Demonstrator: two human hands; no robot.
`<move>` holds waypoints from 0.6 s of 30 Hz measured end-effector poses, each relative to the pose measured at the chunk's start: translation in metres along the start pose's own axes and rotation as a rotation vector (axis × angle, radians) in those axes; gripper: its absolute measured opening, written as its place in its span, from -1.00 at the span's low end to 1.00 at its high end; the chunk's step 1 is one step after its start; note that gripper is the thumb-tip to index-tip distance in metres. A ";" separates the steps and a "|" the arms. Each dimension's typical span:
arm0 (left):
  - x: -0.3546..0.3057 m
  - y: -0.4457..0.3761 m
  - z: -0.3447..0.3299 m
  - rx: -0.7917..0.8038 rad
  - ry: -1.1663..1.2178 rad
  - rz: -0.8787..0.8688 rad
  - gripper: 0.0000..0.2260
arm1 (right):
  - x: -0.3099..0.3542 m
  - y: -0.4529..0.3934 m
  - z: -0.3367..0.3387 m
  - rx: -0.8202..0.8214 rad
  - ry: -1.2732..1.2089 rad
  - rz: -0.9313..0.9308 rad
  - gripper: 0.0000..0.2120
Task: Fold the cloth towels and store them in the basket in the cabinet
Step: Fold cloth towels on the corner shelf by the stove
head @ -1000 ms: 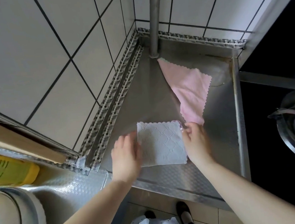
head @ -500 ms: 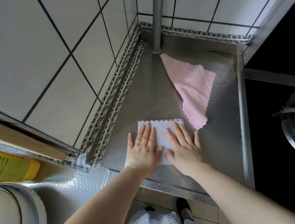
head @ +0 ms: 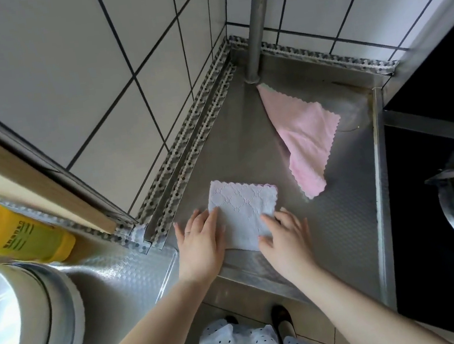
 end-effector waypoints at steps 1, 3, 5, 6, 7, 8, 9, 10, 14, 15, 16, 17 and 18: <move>0.006 -0.001 0.002 -0.018 -0.011 0.018 -0.45 | 0.007 0.001 -0.004 0.018 -0.011 0.015 -0.55; 0.018 -0.003 0.006 -0.035 -0.050 0.034 -0.47 | 0.020 0.002 -0.012 0.052 -0.019 0.044 -0.53; 0.028 -0.001 0.008 -0.038 -0.084 0.038 -0.50 | 0.033 0.002 -0.021 0.091 -0.009 0.063 -0.52; 0.030 0.001 0.008 -0.038 -0.101 0.022 -0.52 | 0.038 0.001 -0.025 0.104 0.000 0.073 -0.51; 0.031 0.003 0.008 -0.041 -0.119 -0.005 -0.55 | 0.044 0.001 -0.028 0.118 0.010 0.086 -0.50; 0.032 0.005 0.008 -0.046 -0.136 -0.030 -0.56 | 0.050 0.000 -0.032 0.128 0.015 0.107 -0.50; 0.032 0.007 0.007 -0.047 -0.148 -0.049 -0.57 | 0.054 -0.001 -0.035 0.136 0.019 0.121 -0.50; 0.032 0.008 0.006 -0.042 -0.147 -0.053 -0.57 | 0.057 -0.002 -0.037 0.146 0.028 0.128 -0.50; 0.034 0.010 0.006 -0.015 -0.125 -0.020 -0.52 | 0.062 -0.005 -0.038 0.170 0.041 0.152 -0.50; 0.034 0.009 0.005 -0.014 -0.124 -0.021 -0.52 | 0.061 -0.005 -0.037 0.184 0.033 0.155 -0.50; 0.033 0.008 0.005 -0.018 -0.118 -0.019 -0.52 | 0.058 -0.006 -0.034 0.185 0.018 0.178 -0.50; 0.033 0.007 0.006 -0.024 -0.105 -0.012 -0.54 | 0.054 -0.007 -0.029 0.174 -0.001 0.214 -0.50; 0.031 0.005 0.007 -0.035 -0.086 -0.008 -0.55 | 0.049 -0.009 -0.020 0.149 -0.021 0.251 -0.51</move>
Point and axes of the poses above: each hand's wrist, its own y-axis away from the middle knuckle, its own z-axis out of the back of the hand, x = y × z, the point moved 4 cm from there along -y, towards the middle knuckle, and after that the axes turned 15 degrees about -y, right-handed, at the moved point
